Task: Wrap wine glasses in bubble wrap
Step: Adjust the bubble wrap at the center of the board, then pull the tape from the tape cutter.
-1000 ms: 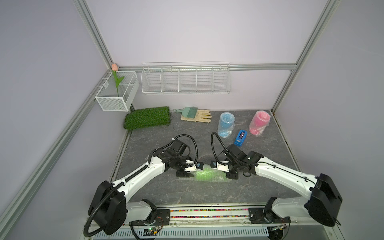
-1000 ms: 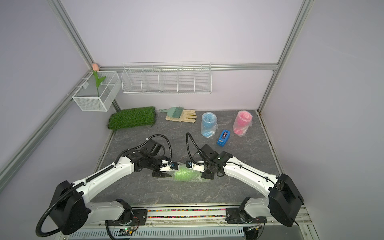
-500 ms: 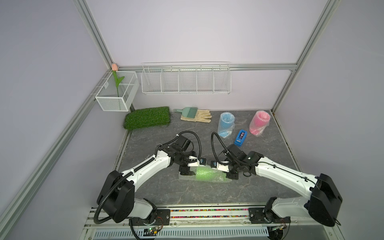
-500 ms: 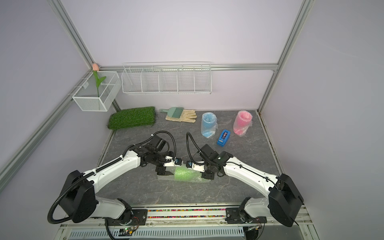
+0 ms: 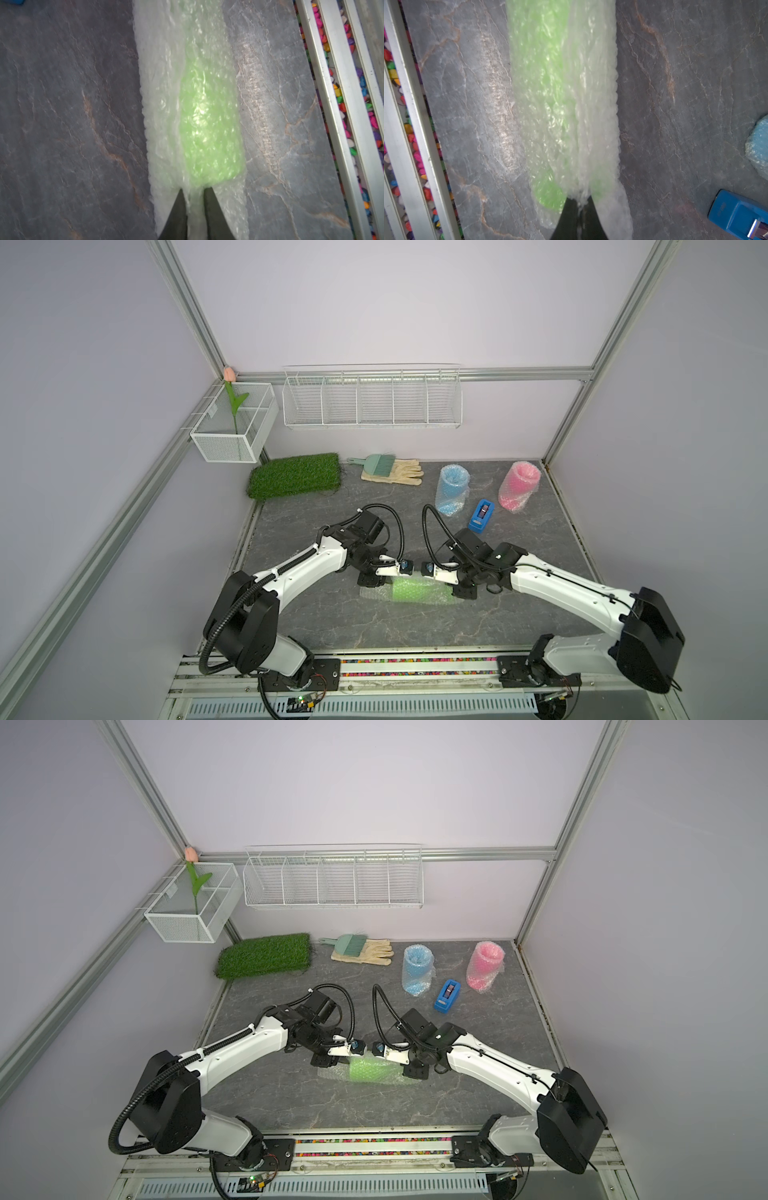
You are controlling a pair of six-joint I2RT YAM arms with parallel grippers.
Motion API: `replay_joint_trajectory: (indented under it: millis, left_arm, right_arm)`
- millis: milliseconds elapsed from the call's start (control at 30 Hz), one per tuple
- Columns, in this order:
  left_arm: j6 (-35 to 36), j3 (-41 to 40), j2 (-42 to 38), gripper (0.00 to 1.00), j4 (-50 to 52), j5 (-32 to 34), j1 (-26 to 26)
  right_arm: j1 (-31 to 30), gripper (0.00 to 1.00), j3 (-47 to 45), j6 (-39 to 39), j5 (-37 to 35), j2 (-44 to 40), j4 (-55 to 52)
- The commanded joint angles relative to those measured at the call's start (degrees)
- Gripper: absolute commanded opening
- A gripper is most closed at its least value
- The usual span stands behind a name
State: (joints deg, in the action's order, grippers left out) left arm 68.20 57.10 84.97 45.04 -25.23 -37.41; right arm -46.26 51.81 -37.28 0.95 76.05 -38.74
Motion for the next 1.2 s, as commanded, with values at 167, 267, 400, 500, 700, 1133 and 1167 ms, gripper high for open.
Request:
replay_joint_trajectory:
  millis: [167, 267, 400, 500, 700, 1133, 1167]
  left_arm:
    - [-1.51, 1.66, -2.8, 0.04, 6.3, 3.39, -0.1]
    - [-2.66, 1.01, -4.65, 0.04, 6.89, 4.77, -0.12]
    - [-4.23, -0.6, -7.06, 0.04, 6.52, 6.17, -0.1]
    - [-4.63, -1.97, -8.63, 0.04, 5.58, 6.93, -0.12]
    - [-4.65, -4.26, -10.5, 0.05, 3.61, 7.8, -0.12]
    - [-4.66, -7.43, -14.14, 0.05, 1.37, 8.78, -0.17]
    - [-4.69, -8.01, -14.75, 0.05, 0.92, 9.26, -0.12]
  right_arm:
    - [0.51, 0.17, 1.24, 1.37, 0.58, -1.04, 1.23]
    - [1.39, 0.38, 1.61, 3.1, 2.84, -3.07, 2.32]
    - [6.01, 0.5, 1.91, 8.58, 9.19, -8.28, 4.44]
    - [11.08, 0.6, -0.33, 18.02, 9.7, -11.86, 11.04]
    - [25.43, 0.55, -9.23, 51.26, 11.32, -13.62, 29.29]
    - [46.1, 0.46, -6.47, 79.86, 27.43, 13.72, 51.28]
    - [46.84, 0.43, -5.82, 81.16, 28.52, 15.98, 52.97]
